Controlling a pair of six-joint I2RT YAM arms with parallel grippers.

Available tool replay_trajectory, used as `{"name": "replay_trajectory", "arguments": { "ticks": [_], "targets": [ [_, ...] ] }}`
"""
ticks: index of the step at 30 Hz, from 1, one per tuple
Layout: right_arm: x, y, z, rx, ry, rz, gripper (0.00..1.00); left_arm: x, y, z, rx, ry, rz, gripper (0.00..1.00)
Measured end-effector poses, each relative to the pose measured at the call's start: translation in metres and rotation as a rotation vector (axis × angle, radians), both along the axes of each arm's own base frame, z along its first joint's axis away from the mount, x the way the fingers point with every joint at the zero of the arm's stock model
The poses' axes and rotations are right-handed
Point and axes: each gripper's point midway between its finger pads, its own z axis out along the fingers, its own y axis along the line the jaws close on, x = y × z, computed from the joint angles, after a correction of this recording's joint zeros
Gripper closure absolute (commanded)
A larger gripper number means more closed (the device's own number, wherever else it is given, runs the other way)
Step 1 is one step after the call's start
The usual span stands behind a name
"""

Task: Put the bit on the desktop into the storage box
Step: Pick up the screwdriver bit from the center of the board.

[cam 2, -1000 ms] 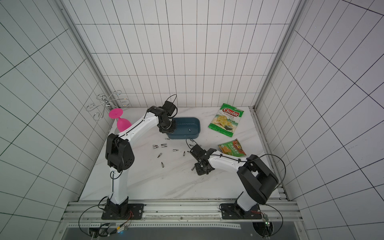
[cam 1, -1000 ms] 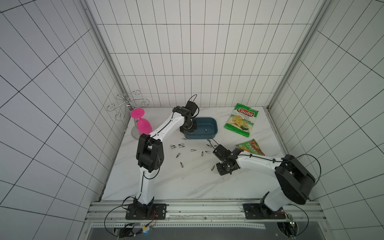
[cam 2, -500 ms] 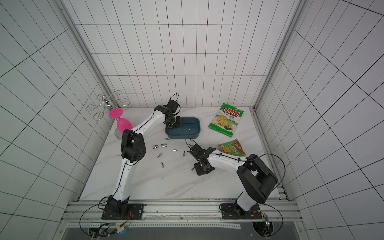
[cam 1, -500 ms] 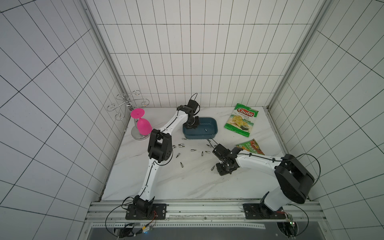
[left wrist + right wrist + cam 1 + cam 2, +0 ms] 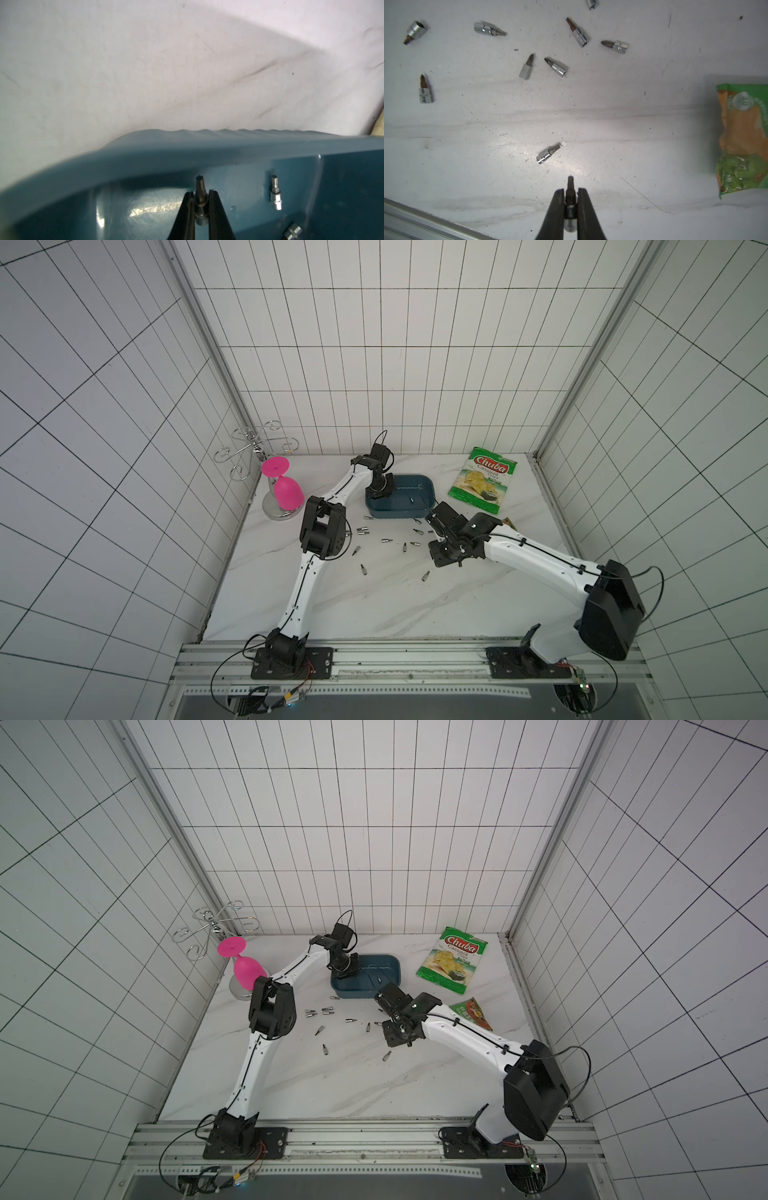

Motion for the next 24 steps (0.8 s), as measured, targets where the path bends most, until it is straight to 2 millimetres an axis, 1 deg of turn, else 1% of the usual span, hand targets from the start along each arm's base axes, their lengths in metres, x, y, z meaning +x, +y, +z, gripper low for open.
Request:
{"name": "replay_trajectory", "arguments": {
  "ticks": [3, 7, 11, 14, 18, 24],
  "targets": [
    [0.020, 0.000, 0.021, 0.032, -0.037, -0.023, 1.00, 0.000, -0.001, -0.001, -0.004, 0.003, -0.003, 1.00],
    [0.060, -0.003, 0.047, 0.049, -0.085, -0.055, 1.00, -0.001, -0.001, -0.001, -0.005, 0.003, -0.003, 1.00],
    [0.098, -0.003, 0.061, 0.051, -0.121, -0.066, 1.00, -0.002, 0.000, -0.003, -0.002, 0.010, -0.004, 1.00],
    [0.119, -0.004, 0.068, 0.047, -0.138, -0.064, 1.00, -0.003, 0.000, -0.006, 0.002, 0.017, -0.004, 1.00],
    [0.135, -0.005, 0.077, 0.046, -0.153, -0.052, 1.00, -0.004, 0.001, -0.007, 0.006, 0.021, -0.008, 1.00],
    [0.144, -0.004, 0.080, 0.044, -0.157, -0.036, 1.00, -0.004, 0.003, -0.008, 0.022, 0.020, -0.013, 0.85]
  ]
}}
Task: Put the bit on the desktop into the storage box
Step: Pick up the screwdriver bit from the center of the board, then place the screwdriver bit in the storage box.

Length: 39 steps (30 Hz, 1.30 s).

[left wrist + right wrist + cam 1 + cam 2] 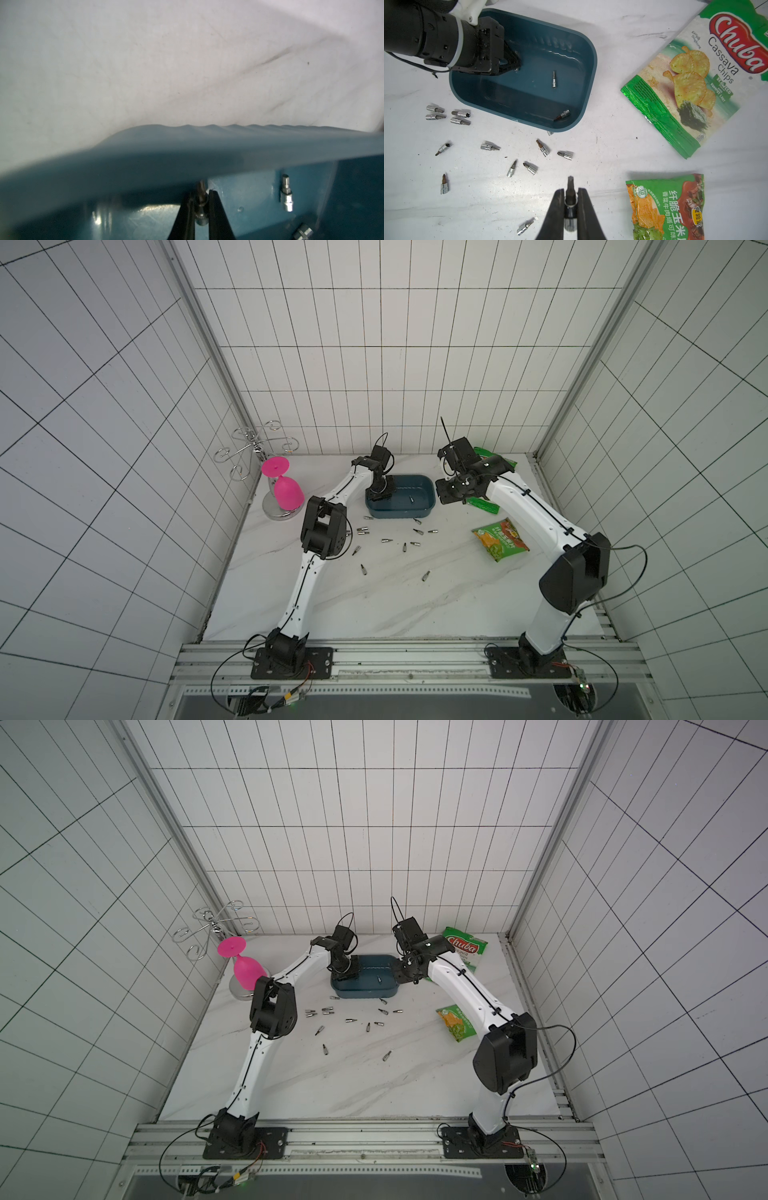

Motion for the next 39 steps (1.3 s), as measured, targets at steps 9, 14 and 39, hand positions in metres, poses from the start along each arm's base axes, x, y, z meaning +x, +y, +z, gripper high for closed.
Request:
{"name": "replay_trajectory", "arguments": {
  "ticks": [9, 14, 39],
  "targets": [
    [0.008, 0.010, -0.006, 0.000, 0.018, 0.023, 1.00, 0.000, 0.002, 0.000, 0.017, -0.007, -0.012, 0.65],
    [0.013, 0.014, -0.007, 0.003, 0.018, 0.028, 1.00, 0.001, 0.002, 0.003, 0.017, -0.012, -0.014, 0.59],
    [0.098, 0.092, -0.076, 0.095, 0.082, 0.087, 1.00, -0.128, 0.116, 0.105, 0.128, 0.008, 0.077, 0.54]
  ]
}}
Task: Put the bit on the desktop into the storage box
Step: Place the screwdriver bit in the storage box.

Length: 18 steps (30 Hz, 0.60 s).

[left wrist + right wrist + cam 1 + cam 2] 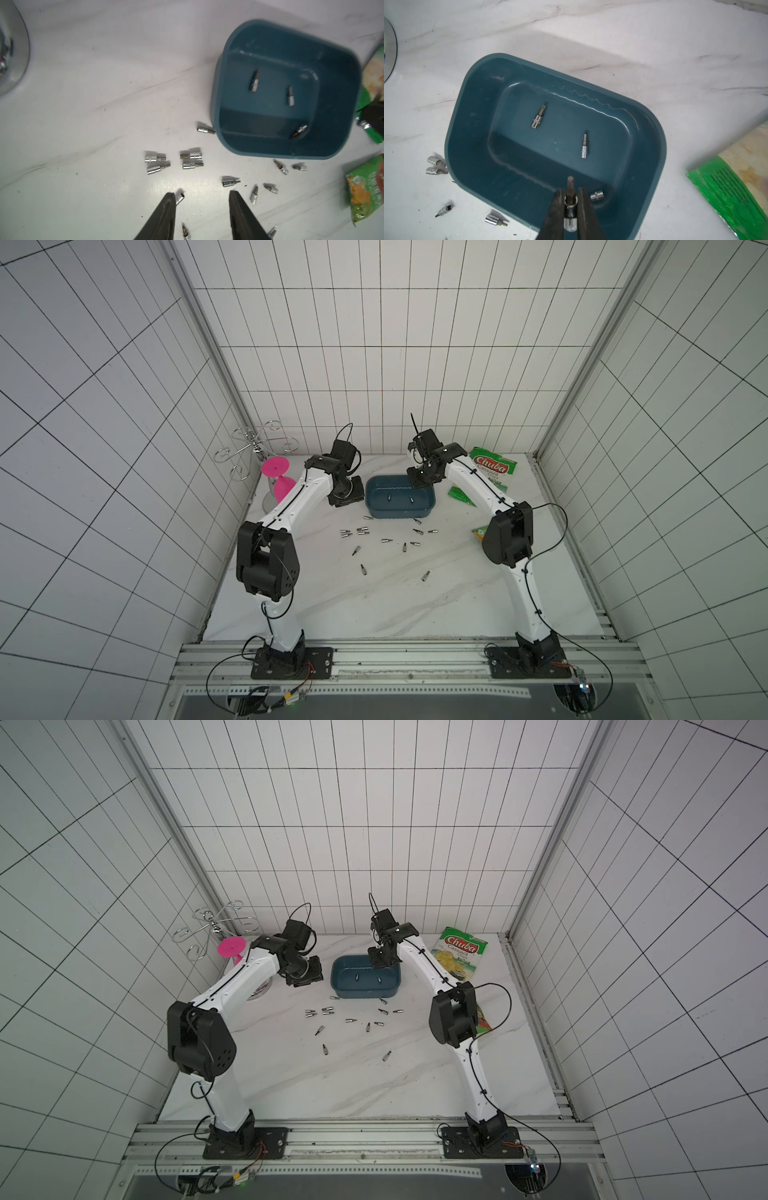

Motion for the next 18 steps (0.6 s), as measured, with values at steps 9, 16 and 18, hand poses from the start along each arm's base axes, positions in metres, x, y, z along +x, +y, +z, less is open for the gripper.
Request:
{"name": "replay_trajectory", "arguments": {
  "ticks": [9, 16, 18],
  "targets": [
    [0.002, 0.020, -0.045, 0.012, 0.069, 0.026, 1.00, -0.050, 0.013, -0.048, 0.023, 0.118, 0.014, 0.55],
    [0.009, 0.026, -0.079, 0.001, 0.094, 0.026, 1.00, -0.055, 0.013, -0.055, 0.008, 0.108, 0.019, 0.55],
    [0.010, 0.027, -0.085, -0.002, 0.097, 0.025, 1.00, -0.057, 0.013, -0.058, 0.008, 0.114, 0.019, 0.55]
  ]
}}
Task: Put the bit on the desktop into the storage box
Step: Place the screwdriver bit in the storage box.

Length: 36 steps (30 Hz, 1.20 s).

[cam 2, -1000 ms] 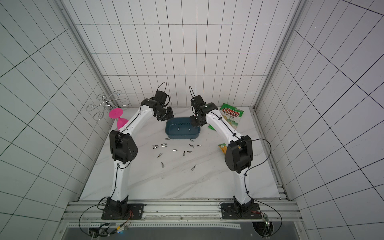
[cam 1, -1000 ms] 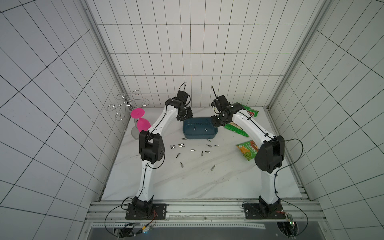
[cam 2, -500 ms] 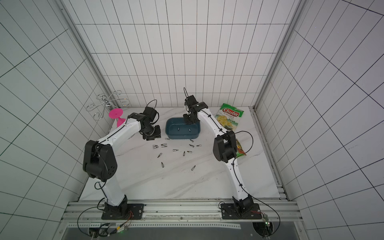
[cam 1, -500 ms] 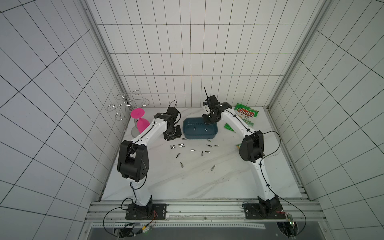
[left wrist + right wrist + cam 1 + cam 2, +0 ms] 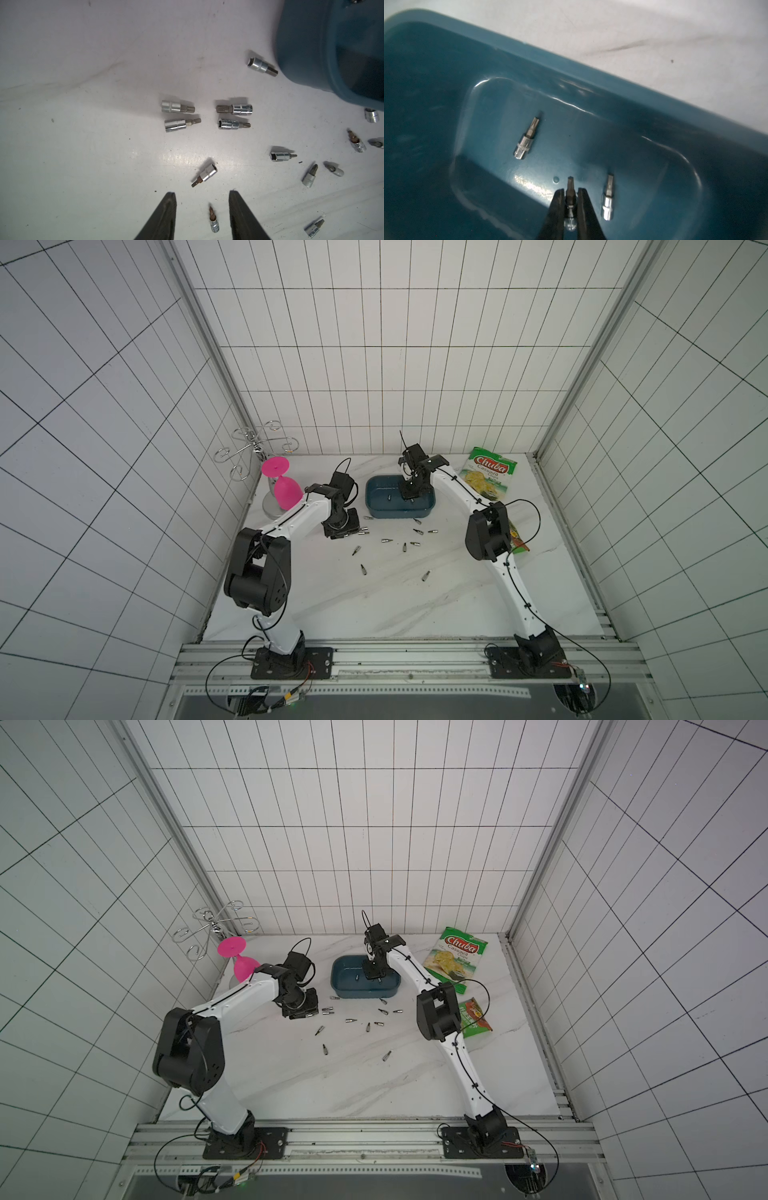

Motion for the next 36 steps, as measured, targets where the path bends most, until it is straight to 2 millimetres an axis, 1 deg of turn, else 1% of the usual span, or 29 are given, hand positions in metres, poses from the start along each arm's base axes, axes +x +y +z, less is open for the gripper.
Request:
{"name": "replay_trajectory", "arguments": {
  "ticks": [6, 10, 16, 19, 26, 28, 31, 36],
  "targets": [
    [0.000, 0.000, -0.010, -0.012, 0.007, -0.001, 1.00, -0.002, 0.000, -0.004, -0.001, 0.006, -0.003, 0.54],
    [0.001, -0.001, -0.015, -0.020, 0.007, -0.003, 1.00, -0.009, -0.002, -0.011, 0.004, 0.021, -0.012, 0.54],
    [0.002, 0.001, -0.016, -0.024, -0.003, 0.000, 1.00, -0.013, -0.009, -0.014, 0.009, 0.026, -0.043, 0.54],
    [0.002, 0.001, -0.016, -0.027, -0.006, 0.000, 1.00, -0.015, -0.012, -0.019, 0.019, 0.035, -0.061, 0.54],
    [0.003, 0.000, -0.016, -0.033, -0.011, 0.000, 0.88, -0.018, -0.012, -0.039, 0.057, 0.081, -0.085, 0.55],
    [0.003, -0.001, -0.016, -0.037, -0.013, 0.001, 0.82, -0.019, -0.011, -0.043, 0.065, 0.090, -0.089, 0.55],
    [0.004, -0.002, -0.016, -0.046, -0.019, 0.005, 0.71, -0.019, -0.009, -0.049, 0.076, 0.104, -0.095, 0.55],
    [0.005, -0.004, -0.017, -0.058, -0.028, 0.007, 0.57, -0.018, -0.010, -0.054, 0.081, 0.113, -0.106, 0.56]
  ]
}}
